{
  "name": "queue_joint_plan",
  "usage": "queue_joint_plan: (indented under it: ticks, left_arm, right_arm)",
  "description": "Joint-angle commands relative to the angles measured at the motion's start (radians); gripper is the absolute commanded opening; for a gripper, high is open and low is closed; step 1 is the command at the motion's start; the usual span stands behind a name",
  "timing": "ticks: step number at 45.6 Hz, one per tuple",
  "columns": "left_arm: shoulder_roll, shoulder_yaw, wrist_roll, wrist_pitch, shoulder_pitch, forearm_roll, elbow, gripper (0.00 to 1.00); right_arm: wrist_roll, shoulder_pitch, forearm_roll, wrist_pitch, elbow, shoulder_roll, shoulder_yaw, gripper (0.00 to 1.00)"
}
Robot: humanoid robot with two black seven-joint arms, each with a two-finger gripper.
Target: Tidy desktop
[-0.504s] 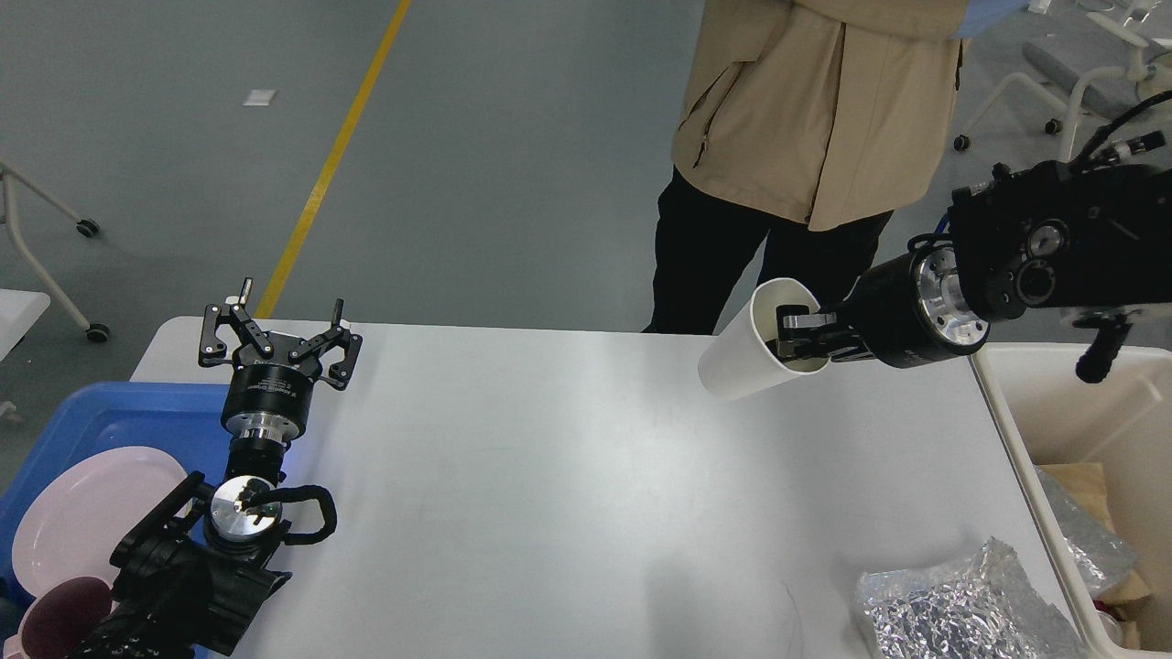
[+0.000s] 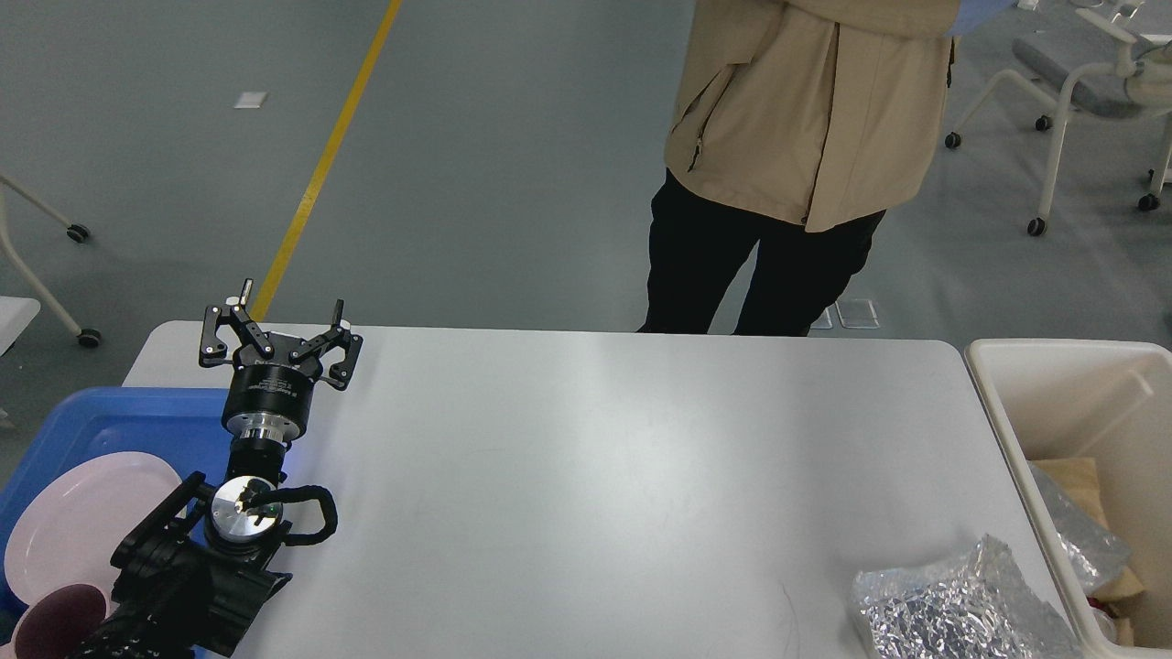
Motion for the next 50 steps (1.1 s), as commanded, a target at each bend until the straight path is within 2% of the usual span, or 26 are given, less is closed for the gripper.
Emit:
queue_joint_plan:
  ticks: [1, 39, 50]
  left_arm:
    - [0.0, 0.0, 0.0, 0.0, 0.0, 0.0, 0.0, 1.0]
    - [0.0, 0.0, 0.0, 0.0, 0.0, 0.0, 0.0, 1.0]
    - [0.0, 0.0, -0.002, 0.0, 0.0, 0.0, 0.0, 1.0]
  right_arm:
    - [-0.005, -1.117, 0.009, -0.003, -0.017, 0.001, 0.045, 0.0]
    - [-0.009, -1.103, 0.025, -0.003, -0.029, -0.043, 0.091, 0.0]
    - [-0.009, -1.113, 0.023, -0.004, -0.029, -0.043, 0.16, 0.0]
